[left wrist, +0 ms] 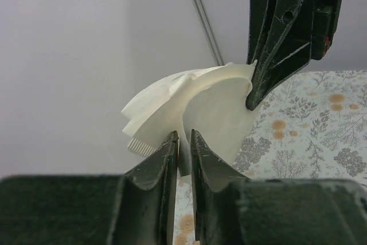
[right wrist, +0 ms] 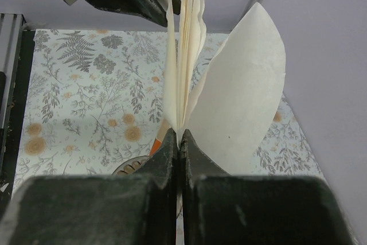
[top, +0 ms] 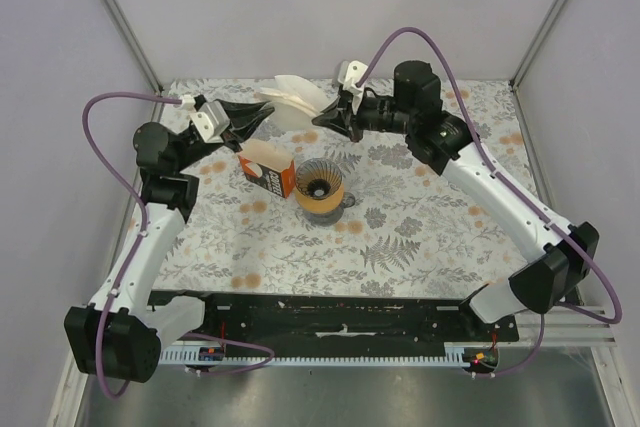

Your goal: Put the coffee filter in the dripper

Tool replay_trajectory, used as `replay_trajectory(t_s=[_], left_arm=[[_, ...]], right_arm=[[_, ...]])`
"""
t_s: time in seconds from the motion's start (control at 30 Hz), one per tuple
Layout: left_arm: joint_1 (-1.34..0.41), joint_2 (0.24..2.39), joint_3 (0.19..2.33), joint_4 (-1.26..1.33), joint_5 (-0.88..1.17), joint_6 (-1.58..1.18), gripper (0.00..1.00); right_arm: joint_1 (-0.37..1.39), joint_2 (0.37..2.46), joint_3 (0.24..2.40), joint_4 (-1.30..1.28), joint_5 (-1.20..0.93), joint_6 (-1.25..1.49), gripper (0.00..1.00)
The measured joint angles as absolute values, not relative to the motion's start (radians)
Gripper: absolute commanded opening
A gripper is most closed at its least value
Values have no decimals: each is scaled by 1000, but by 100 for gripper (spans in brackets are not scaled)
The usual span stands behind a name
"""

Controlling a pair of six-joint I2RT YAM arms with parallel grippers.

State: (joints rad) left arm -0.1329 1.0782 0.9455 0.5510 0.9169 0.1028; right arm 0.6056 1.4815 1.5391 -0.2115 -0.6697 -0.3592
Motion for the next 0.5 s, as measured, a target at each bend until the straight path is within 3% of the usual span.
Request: replay_trajectory(t_s=[0.13,0.5], left_arm=[[-130,1068,945,511,916,150,2],[-117,1056,943,245,756,418,2]], right_arm=[[606,1534,1591,-211,-682,-360,0],[635,1745,1707,-208,-638,-336,0]])
